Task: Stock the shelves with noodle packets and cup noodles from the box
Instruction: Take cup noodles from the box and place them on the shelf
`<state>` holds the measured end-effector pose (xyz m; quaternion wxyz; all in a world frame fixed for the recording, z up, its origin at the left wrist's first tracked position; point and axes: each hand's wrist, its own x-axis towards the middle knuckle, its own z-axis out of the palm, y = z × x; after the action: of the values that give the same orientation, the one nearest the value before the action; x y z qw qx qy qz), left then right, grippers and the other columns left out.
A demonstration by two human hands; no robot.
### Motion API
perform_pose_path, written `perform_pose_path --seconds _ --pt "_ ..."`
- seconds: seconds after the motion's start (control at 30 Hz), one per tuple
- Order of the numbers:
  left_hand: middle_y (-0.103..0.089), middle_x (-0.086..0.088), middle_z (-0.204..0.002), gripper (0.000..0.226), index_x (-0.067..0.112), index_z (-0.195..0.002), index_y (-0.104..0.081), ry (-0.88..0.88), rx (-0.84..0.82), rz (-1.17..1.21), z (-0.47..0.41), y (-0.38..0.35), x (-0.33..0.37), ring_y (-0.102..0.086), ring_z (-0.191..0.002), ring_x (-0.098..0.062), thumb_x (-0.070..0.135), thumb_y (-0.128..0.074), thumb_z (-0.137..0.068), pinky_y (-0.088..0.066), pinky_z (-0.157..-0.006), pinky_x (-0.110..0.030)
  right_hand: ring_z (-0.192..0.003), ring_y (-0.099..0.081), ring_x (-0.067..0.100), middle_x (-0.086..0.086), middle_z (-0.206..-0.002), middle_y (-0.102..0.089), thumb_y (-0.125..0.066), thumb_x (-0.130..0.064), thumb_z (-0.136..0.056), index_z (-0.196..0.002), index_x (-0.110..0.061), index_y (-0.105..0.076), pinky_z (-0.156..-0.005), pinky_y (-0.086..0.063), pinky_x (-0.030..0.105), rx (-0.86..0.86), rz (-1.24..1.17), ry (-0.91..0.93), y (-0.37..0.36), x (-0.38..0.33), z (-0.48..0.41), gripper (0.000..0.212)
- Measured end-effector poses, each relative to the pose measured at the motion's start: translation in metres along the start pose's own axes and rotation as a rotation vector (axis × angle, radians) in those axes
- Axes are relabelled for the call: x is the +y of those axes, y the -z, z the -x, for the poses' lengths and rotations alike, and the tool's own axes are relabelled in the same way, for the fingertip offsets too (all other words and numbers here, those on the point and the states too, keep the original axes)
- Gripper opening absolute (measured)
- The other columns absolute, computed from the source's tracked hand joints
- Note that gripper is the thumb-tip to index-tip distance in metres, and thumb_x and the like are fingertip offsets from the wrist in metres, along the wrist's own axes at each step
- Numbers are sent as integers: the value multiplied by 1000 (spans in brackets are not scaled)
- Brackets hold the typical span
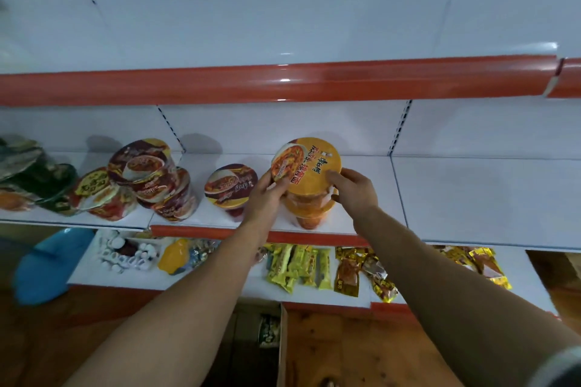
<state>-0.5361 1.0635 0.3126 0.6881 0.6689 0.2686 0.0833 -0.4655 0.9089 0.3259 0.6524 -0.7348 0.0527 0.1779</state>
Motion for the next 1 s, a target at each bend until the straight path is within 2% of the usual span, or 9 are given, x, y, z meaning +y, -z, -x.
perform_pose_path --seconds 0.07,0.23,0.37,0.47,0.7,0.77,0.83,0.9,1.0 --pt "-72 9 -113 17 43 -103 -70 0 14 0 -8 -1 1 -63 -114 -16 33 -65 -91 -46 -106 -47 -93 -65 23 -8 -86 -67 -65 -33 -90 -94 -27 -68 -91 -55 50 -23 63 -4 -4 -1 -9 7" --pt "-71 14 -114 19 53 -105 -67 -6 -7 -76 -25 -4 -9 -62 -116 -17 43 -61 -89 -48 -102 -49 -94 -63 22 -5 -93 -66 -59 -38 -94 -110 -22 -69 -90 -55 47 -26 173 -39 -6 5 -24 25" --pt "-69 12 -111 23 37 -121 -62 4 -14 -20 -31 -9 -8 -63 -110 -13 31 -55 -100 -52 -100 -41 -89 -63 20 -6 -95 -65 -54 -43 -96 -110 -24 -65 -79 -55 37 -35 248 -16 -7 5 -28 26" --pt "-66 13 -113 35 27 -135 -55 14 -33 -19 -30 -9 -6 -61 -111 -11 32 -53 -101 -53 -95 -32 -94 -62 20 -5 -100 -65 -54 -45 -96 -120 -21 -64 -86 -56 40 -28 245 -27 -7 7 -29 35" --pt "-65 10 -120 44 33 -123 -61 63 -58 -121 -20 -1 -4 -56 -119 -17 61 -51 -91 -47 -103 -48 -102 -63 22 -1 -107 -67 -57 -54 -91 -120 -19 -64 -94 -54 47 -5 248 -57 -3 5 -24 46" --pt "-59 9 -120 23 37 -102 -62 63 -67 -78 -9 4 0 -56 -111 -12 54 -48 -96 -46 -103 -45 -101 -64 22 -1 -106 -68 -54 -55 -92 -116 -20 -65 -93 -54 47 53 261 -46 -3 6 -17 44" --pt "-54 6 -114 16 35 -89 -56 79 -47 -55 2 14 -1 -54 -104 -11 38 -48 -102 -47 -98 -39 -97 -65 22 0 -103 -69 -53 -53 -92 -112 -20 -67 -90 -55 47 135 281 -31 -6 9 -5 41" --pt "-58 4 -114 9 26 -99 -56 109 -44 -49 11 32 -8 -55 -107 -14 31 -49 -101 -47 -93 -35 -94 -66 21 -1 -100 -71 -53 -47 -91 -107 -19 -69 -89 -56 47 192 320 -18 -12 13 10 35" --pt "-65 1 -115 21 20 -116 -59 141 -51 -69 25 64 -19 -62 -104 -13 32 -52 -100 -49 -87 -32 -89 -66 22 2 -94 -71 -55 -40 -91 -103 -17 -69 -83 -56 39 194 418 -16 -27 21 35 30"
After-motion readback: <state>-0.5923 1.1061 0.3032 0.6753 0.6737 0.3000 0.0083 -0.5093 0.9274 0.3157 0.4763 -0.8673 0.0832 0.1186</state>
